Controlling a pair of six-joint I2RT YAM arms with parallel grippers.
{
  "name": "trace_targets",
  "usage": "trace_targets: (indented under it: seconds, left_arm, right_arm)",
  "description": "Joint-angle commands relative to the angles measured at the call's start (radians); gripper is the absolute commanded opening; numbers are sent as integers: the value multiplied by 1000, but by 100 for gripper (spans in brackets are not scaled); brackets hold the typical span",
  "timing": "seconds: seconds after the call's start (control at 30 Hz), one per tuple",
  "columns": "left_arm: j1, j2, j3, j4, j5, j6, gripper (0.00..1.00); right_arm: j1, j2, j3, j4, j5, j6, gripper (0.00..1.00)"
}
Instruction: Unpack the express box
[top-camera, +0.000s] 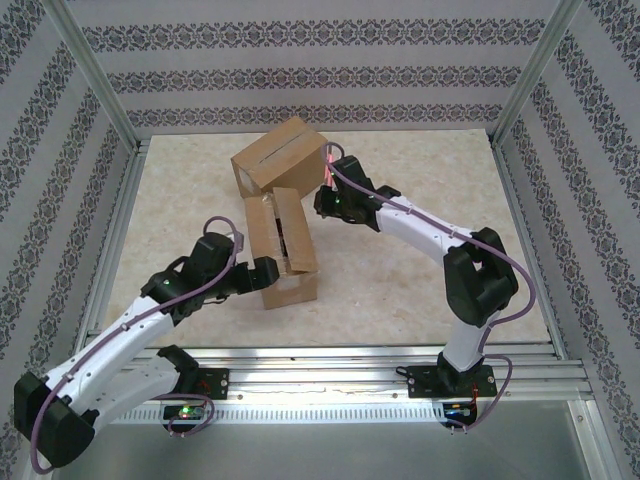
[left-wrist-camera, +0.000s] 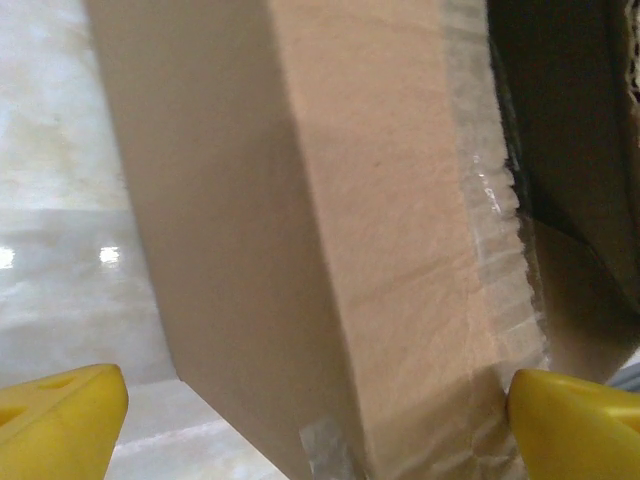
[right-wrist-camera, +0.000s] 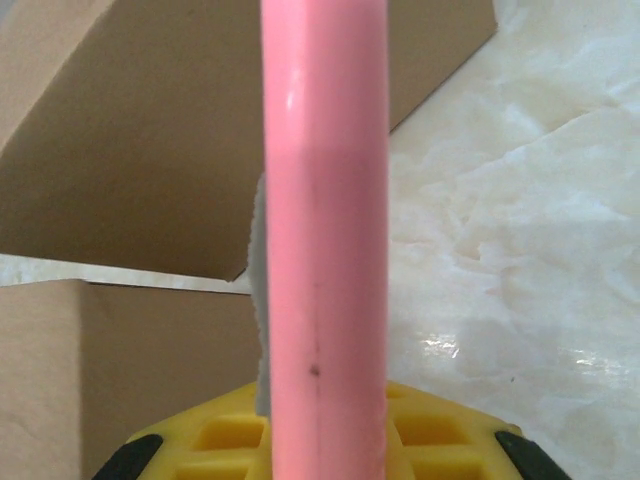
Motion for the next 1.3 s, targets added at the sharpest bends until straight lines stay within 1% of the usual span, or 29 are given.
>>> trace_targets:
  seconds: [0.0, 0.17, 0.3, 0.43, 0.53, 0.63, 0.73, 0.83, 0.97, 1.0, 1.07, 1.13, 1.2, 1.27]
  left_arm:
    - [-57, 57, 25, 75, -24, -39, 97]
    - [-157, 150, 34, 217, -25, -74, 97]
    - [-213, 217, 50, 318, -23, -88, 97]
    - [-249, 267, 70, 411, -4, -82, 98]
    - [-261, 299, 93, 452, 19, -73, 99]
    - [-262, 298, 133, 401, 6, -47, 100]
    - [-262, 257, 209, 238, -51, 12, 100]
    - [-258, 210, 305, 28, -159, 69, 100]
    - [-217, 188, 443, -190, -282, 129, 100]
    - [-197, 191, 473, -228, -319, 145, 100]
    - [-140, 206, 514, -271, -353, 181, 100]
    - [-49, 226, 531, -267, -331, 217, 100]
    - [55, 252, 530, -225, -281, 245, 100]
    - [137, 293, 523, -173, -246, 258, 100]
  right_arm:
    - [-26, -4, 24, 16, -34, -25, 0]
    - [-45, -1, 38, -3, -53, -51, 0]
    - [-75, -33, 17, -18, -58, -75, 0]
    - [-114, -124, -44, -37, -39, -107, 0]
    - [-139, -237, -110, -87, 4, -145, 0]
    - [-144, -380, -191, -176, 113, -187, 0]
    - [-141, -537, -309, -263, 184, -193, 0]
    - [-126, -704, -435, -341, 215, -163, 0]
    - [-72, -881, -573, -417, 205, -83, 0]
    - [-53, -915, -603, -419, 187, -52, 0]
    - [-8, -953, -648, -404, 150, 12, 0]
    - [51, -966, -691, -354, 132, 83, 0]
    - [118, -951, -726, -274, 130, 151, 0]
    - [154, -920, -745, -207, 141, 199, 0]
